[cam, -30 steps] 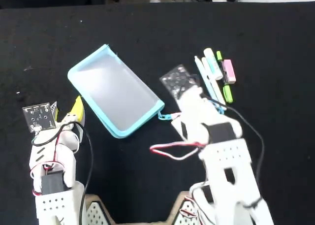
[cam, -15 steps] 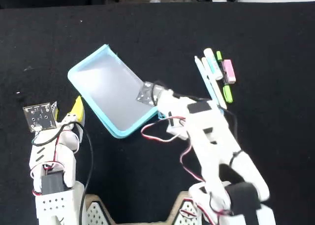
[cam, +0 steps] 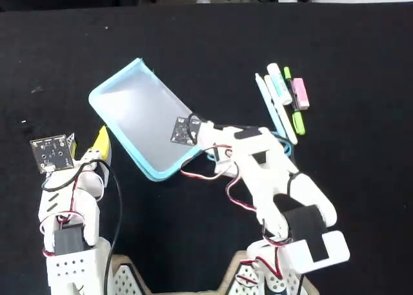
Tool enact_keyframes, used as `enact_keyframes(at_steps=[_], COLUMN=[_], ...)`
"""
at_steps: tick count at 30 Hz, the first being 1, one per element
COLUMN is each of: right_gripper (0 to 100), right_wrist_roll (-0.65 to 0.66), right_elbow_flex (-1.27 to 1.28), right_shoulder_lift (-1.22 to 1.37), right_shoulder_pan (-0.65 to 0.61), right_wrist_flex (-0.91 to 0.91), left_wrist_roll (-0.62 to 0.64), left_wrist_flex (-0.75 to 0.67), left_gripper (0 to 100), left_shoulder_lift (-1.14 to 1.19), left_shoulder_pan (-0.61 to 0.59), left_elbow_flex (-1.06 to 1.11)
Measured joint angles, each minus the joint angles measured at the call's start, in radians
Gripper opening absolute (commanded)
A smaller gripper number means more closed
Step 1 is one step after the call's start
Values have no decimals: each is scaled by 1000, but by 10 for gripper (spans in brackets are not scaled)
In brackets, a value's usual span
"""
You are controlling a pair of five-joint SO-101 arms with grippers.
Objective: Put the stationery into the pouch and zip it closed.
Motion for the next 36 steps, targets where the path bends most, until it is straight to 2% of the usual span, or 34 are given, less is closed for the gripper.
enact_keyframes(at_steps=[5,11,15,17,25,36], right_gripper=[11,16,148,200,185,184], right_wrist_roll=[-63,-250,-328,-350,-362,-362], right_elbow_flex=[-9,-9,-9,-5,11,109], right_shoulder_lift=[-68,-232,-245,-245,-230,-253], right_shoulder_pan=[57,123,126,126,120,-107], right_wrist_flex=[83,344,460,474,460,342], left_wrist_roll=[0,0,0,0,0,0], left_wrist_flex=[0,0,0,0,0,0], left_gripper=[234,234,234,234,234,234], left_shoulder_lift=[0,0,0,0,0,0], left_shoulder_pan=[0,0,0,0,0,0], left_elbow_flex=[0,0,0,0,0,0])
